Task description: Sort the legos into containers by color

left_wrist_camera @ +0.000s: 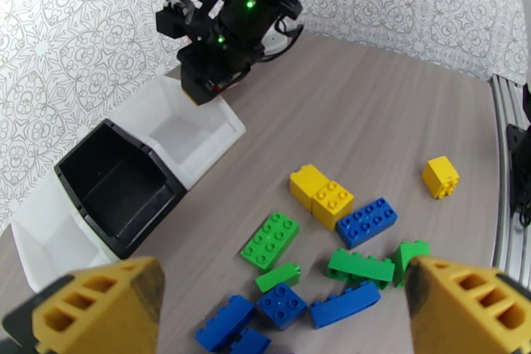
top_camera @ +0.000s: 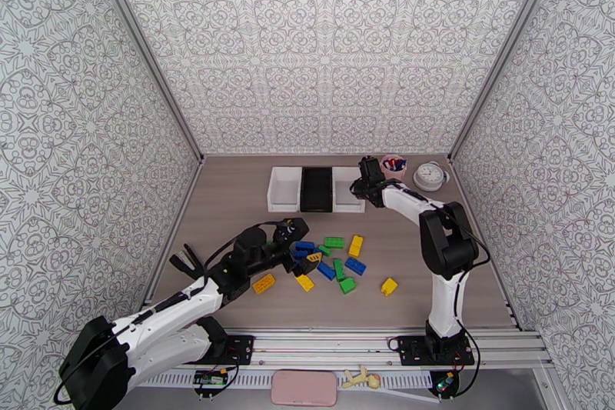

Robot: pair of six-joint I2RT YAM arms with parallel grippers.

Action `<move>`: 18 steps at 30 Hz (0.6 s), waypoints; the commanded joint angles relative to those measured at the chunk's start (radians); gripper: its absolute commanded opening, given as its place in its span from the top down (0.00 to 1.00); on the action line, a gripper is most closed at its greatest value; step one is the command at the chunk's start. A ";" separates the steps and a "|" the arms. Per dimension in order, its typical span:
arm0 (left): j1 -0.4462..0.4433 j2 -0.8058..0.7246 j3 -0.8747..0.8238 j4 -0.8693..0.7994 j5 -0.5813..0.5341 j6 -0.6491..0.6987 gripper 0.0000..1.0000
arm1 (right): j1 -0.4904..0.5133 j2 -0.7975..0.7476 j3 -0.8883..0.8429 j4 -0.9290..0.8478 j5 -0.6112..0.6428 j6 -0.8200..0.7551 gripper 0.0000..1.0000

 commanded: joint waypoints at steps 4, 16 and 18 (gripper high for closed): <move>0.030 -0.024 -0.029 0.041 0.017 -0.024 0.00 | -0.001 -0.128 -0.040 0.015 0.017 0.043 0.42; 0.137 -0.026 0.020 -0.054 0.246 0.000 0.00 | 0.064 -0.392 -0.309 -0.113 0.058 0.251 0.30; 0.139 -0.017 0.049 -0.092 0.283 0.025 0.00 | 0.082 -0.412 -0.338 -0.148 0.052 0.297 0.29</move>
